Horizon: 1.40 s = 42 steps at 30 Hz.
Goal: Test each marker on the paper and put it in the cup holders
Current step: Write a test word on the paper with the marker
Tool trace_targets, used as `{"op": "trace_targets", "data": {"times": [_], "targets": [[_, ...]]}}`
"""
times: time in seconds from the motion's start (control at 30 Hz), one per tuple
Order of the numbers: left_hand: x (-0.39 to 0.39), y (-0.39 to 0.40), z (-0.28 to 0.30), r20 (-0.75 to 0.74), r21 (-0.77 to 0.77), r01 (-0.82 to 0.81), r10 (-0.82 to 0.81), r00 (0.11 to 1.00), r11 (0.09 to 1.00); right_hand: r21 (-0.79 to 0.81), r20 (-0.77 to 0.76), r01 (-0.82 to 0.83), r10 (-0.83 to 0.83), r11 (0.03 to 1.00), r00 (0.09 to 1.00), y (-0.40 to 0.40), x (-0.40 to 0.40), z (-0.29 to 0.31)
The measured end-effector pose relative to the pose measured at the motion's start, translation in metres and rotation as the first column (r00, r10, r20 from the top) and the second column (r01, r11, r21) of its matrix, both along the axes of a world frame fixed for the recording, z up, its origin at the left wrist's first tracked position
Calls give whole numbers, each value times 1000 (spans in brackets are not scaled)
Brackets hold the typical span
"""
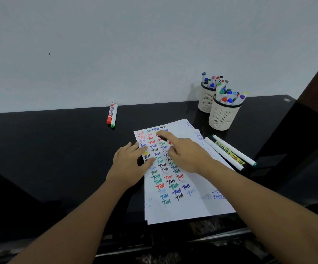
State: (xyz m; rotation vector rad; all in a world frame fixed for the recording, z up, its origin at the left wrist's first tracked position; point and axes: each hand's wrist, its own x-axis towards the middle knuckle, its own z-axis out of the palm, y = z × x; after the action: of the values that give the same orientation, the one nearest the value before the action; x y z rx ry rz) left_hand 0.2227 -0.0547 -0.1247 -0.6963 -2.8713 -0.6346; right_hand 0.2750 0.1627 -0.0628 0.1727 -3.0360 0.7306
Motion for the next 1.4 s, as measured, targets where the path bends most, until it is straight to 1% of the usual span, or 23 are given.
{"op": "trace_targets", "data": {"times": [0.17,0.3,0.4,0.43,0.5,0.57,0.6,0.63,0.67,0.73,0.77,0.83,0.9,1.03,1.1,1.17,1.23,1.3,1.4], "targets": [[1,1,4,28,-21,-4,5,1000,1000,-46,23,32,-31,998,999,1,6,-3],[-1,0,9,76,-19,-10,11,997,1000,-237,51,46,-35,971,998,3,4,0],[-12,2,20,94,-107,-21,31,995,994,-324,100,103,-74,941,992,7,1,7],[-17,2,23,87,-143,-18,31,996,990,-369,109,149,-117,917,987,8,-1,10],[-26,0,26,63,-178,2,10,998,984,-517,142,223,-174,826,975,10,-4,17],[-31,-4,20,84,-209,63,-46,995,976,-645,200,260,-171,718,965,13,-10,23],[-32,-5,16,109,-229,92,-68,992,969,-678,221,267,-157,685,963,15,-12,26],[-31,-6,12,125,-242,105,-76,989,965,-683,227,260,-141,682,964,18,-13,27],[-32,-6,10,127,-244,106,-77,989,964,-667,227,246,-122,704,966,20,-15,28],[-32,-6,9,124,-239,105,-77,989,965,-594,234,219,-95,774,968,24,-15,26],[-32,-6,8,125,-242,105,-76,989,965,-571,237,216,-93,792,967,25,-15,24],[-32,-7,9,129,-242,104,-74,989,965,-582,212,236,-134,778,968,24,-18,19],[-32,-6,9,140,-245,108,-75,987,963,-608,156,255,-202,752,967,22,-18,18],[-31,-6,10,162,-260,119,-79,984,958,-531,40,309,-341,789,939,22,-21,19],[-31,-6,11,167,-259,118,-76,983,959,-534,-7,296,-355,792,935,28,-25,20],[-32,-6,11,170,-263,118,-75,983,957,-499,-34,313,-380,808,925,35,-29,25],[-31,-5,11,172,-262,117,-73,982,958,-473,-95,310,-397,825,913,40,-32,31],[-31,-5,11,173,-257,116,-72,982,959,-472,-162,292,-407,832,899,46,-36,37],[-30,-5,13,179,-255,118,-73,981,960,-475,-211,300,-439,827,874,55,-43,49]]}}
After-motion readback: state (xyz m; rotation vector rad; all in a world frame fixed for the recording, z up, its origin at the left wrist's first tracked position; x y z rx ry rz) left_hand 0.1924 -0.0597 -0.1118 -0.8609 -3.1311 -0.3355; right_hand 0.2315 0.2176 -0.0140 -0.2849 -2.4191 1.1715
